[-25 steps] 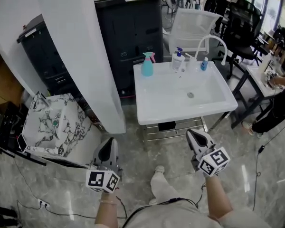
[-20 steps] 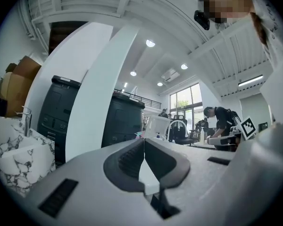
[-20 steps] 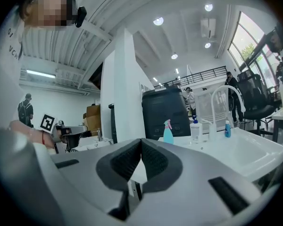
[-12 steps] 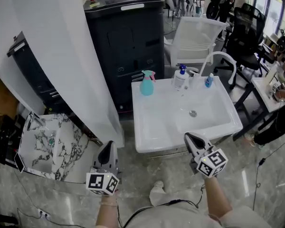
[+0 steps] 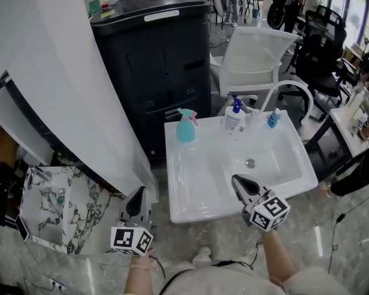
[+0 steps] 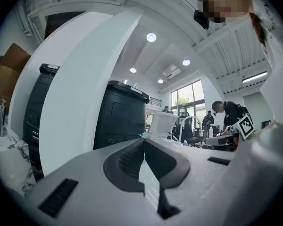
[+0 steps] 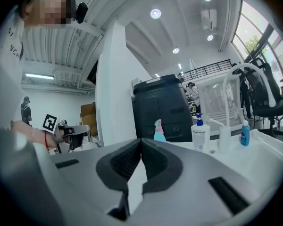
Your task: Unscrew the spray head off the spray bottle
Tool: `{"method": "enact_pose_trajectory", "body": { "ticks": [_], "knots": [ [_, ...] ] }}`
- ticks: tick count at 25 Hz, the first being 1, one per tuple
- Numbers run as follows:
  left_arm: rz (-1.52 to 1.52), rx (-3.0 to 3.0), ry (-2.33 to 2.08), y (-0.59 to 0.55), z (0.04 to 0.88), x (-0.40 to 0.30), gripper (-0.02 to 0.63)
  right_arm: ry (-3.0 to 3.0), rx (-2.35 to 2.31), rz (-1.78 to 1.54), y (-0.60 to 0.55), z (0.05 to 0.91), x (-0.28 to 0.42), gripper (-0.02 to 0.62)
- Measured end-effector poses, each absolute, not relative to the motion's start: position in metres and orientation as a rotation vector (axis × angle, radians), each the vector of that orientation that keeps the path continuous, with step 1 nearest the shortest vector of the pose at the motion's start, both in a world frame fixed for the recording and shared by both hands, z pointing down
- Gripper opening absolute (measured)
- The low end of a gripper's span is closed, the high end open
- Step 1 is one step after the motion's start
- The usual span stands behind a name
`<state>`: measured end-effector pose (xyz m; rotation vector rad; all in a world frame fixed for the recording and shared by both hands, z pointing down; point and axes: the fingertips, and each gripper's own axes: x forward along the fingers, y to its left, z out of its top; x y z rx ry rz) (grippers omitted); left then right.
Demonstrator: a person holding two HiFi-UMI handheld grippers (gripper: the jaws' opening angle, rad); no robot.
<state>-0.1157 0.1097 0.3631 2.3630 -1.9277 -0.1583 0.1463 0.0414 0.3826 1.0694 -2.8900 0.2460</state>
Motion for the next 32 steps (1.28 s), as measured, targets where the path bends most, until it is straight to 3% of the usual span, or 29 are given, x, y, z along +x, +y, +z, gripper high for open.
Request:
{"method": "enact_pose_trajectory", "body": {
  "ticks": [32],
  "knots": [
    [-0.062, 2.568, -1.54, -0.101, 0.4, -0.118, 0.006, -2.772, 1.143, 0.256, -0.11, 0.401, 0.082, 0.008]
  ]
}}
